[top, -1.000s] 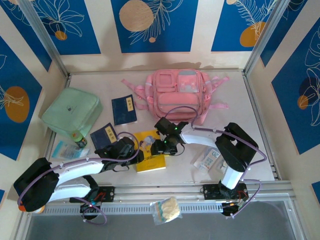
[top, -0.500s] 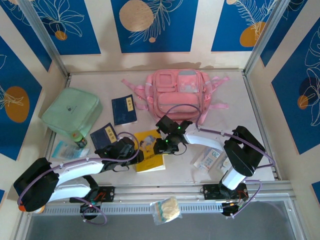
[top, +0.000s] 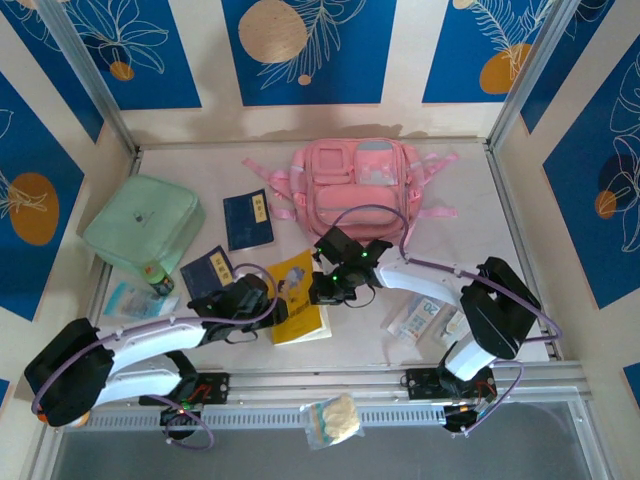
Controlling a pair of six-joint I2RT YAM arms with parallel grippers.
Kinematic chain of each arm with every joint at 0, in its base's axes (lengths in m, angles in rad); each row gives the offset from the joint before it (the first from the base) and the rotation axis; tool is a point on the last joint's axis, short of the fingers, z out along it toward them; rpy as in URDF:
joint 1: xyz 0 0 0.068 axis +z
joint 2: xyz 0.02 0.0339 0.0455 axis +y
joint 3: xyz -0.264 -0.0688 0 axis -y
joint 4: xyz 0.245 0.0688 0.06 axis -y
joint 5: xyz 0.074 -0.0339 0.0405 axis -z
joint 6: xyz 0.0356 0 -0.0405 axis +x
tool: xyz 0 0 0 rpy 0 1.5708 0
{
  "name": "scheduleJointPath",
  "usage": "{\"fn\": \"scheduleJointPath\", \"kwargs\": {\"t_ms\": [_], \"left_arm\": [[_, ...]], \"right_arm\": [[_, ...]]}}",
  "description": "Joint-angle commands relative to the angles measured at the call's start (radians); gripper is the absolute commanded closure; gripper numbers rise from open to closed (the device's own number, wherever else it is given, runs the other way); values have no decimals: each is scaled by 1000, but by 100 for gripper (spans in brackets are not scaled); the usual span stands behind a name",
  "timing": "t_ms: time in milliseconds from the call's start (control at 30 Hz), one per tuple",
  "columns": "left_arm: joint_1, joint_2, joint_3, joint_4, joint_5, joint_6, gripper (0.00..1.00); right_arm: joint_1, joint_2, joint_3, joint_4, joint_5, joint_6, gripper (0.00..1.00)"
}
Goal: Pack books, pencil case, and school supplies into a backpack
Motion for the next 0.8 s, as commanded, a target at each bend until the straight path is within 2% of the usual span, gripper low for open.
{"fn": "scheduleJointPath", "kwargs": {"t_ms": [0, 133, 233, 367, 533, 667, 767], "left_arm": [[0, -47, 27, -64, -45, 21, 46], [19, -177, 53, -119, -68, 70, 39], [86, -253, 89, -170, 4, 111, 31], [181, -320, 139, -212, 116, 127, 28], [248, -335, 156, -89, 279, 69, 28], [249, -330, 149, 40, 329, 8, 34], [250, -321, 142, 103, 350, -23, 35]], "right_arm": [[-8, -60, -6, 31, -68, 16, 96], [-24, -127, -8, 53, -101, 35, 100], [-43, -193, -11, 66, -120, 26, 100], [-93, -286, -39, 120, -193, 25, 100], [-163, -343, -24, 135, -287, 8, 100], [-214, -370, -27, 195, -361, 25, 100], [-225, -370, -21, 223, -377, 30, 100]]}}
